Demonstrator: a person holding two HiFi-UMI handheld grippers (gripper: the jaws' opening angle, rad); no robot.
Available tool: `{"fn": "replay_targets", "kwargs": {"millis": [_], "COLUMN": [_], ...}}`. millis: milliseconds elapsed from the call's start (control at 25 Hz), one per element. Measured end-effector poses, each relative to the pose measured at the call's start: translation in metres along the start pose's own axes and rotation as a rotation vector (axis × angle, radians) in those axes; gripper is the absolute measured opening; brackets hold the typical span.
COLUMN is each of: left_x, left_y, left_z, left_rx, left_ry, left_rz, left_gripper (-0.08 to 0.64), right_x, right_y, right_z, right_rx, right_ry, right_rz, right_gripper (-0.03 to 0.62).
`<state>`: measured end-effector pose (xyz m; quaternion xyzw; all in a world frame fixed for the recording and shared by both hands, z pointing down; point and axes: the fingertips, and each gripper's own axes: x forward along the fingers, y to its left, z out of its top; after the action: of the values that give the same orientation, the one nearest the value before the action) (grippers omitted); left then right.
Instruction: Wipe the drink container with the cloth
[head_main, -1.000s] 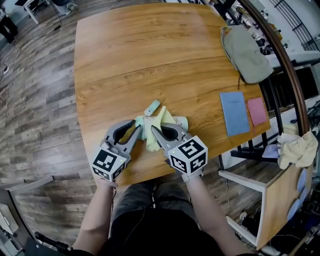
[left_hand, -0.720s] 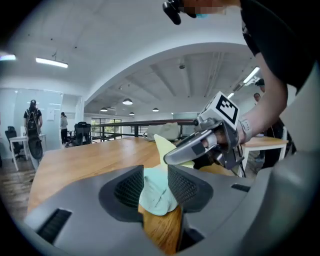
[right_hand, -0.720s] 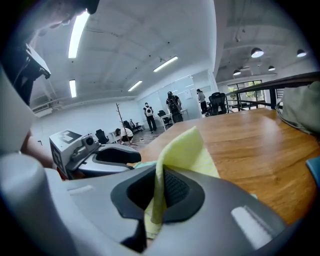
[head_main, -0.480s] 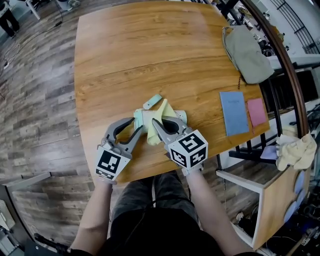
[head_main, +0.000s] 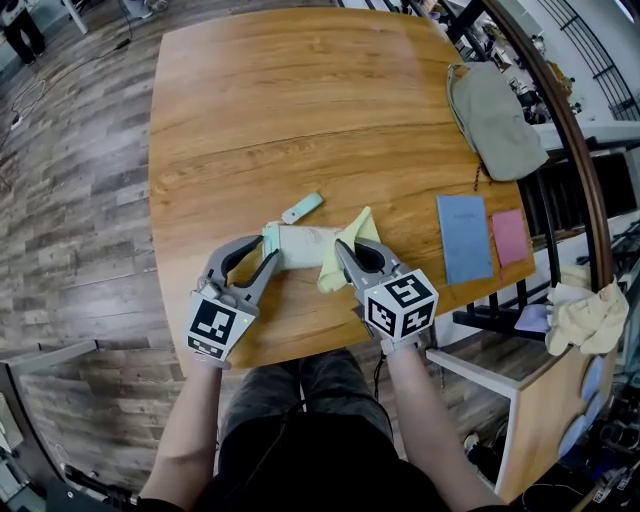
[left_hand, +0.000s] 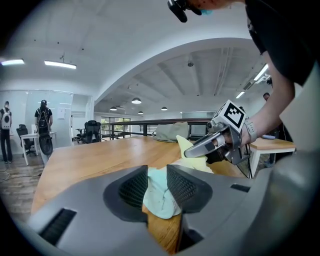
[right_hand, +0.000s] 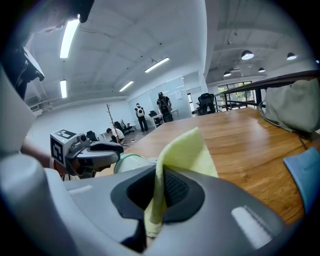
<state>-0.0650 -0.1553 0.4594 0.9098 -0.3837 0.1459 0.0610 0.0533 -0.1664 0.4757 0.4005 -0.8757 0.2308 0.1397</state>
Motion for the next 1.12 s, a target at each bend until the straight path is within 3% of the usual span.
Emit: {"fn": "replay_targets", "kwargs": {"millis": [640,920,1120], "left_x": [0.012,0.022,0.027], "left_y": [0.016,0.027,0.034], "left_z": [0.007,0.011,0.013], "left_rx": [-0.034,-0.061,-0.077], "left_ry": [-0.065,-0.091,-0.108], "left_rz": [0.044,0.047,0.049], "left_gripper": [0.090,0.072,0.048], "right_x": [-0.014,0.014,0.037], "right_y": [-0.035,0.029,0.057], "right_z": [0.008,0.017,0.017], "right_rx": [0.035,0.045,0.046], "right_ry": [-0.061,-0.078,-0.062], "right_rz": [-0.124,0.055,0.132], "right_gripper": [0.015,0.015,0.015]}}
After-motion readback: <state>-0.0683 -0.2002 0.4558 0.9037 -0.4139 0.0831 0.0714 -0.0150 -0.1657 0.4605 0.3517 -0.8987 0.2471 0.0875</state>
